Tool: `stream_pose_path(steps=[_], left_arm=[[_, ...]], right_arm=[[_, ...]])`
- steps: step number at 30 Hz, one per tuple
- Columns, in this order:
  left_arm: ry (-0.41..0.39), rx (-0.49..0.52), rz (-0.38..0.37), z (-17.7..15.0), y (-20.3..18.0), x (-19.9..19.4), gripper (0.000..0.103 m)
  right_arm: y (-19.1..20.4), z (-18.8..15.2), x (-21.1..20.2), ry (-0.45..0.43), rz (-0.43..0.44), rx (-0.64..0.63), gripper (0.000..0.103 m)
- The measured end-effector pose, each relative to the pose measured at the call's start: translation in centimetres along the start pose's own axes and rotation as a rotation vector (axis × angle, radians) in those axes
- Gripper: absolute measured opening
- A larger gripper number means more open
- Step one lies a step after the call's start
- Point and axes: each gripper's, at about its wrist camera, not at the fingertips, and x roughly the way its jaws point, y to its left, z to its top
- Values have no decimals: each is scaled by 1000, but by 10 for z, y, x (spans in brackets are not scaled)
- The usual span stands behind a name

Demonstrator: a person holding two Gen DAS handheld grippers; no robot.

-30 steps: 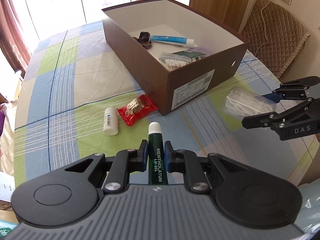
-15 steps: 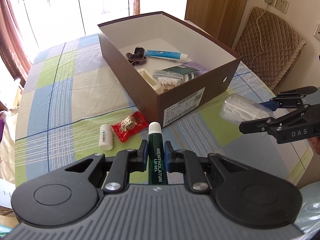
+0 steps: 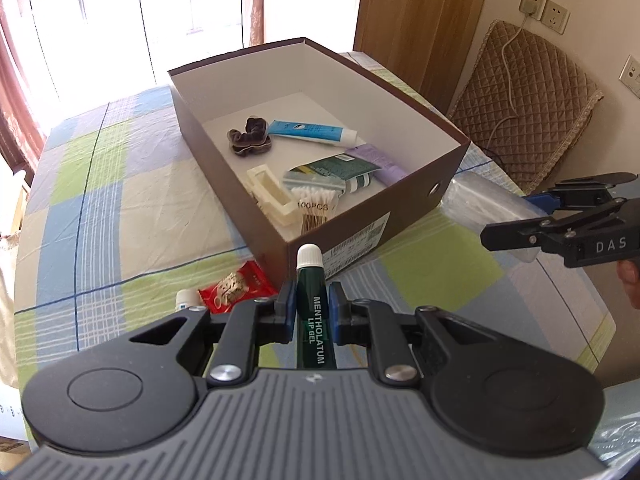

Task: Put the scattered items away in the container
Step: 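Carry the lip-gel tube and floss box over the brown box and lower them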

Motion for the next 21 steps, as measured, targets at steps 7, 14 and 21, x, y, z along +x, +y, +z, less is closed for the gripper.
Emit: stream_pose_path(steps=[7,14,21], left_arm=[[-21,7,0,18,2,5,13],[-53,41,16,49,8,15,13],[-61,117,21,94,18,43,13]], right_arm=[[-7,21,3,-25,12,-21,59],[-10,50,16,-48,24,-78,59],[-16,92,50,-50,6,-170,59]])
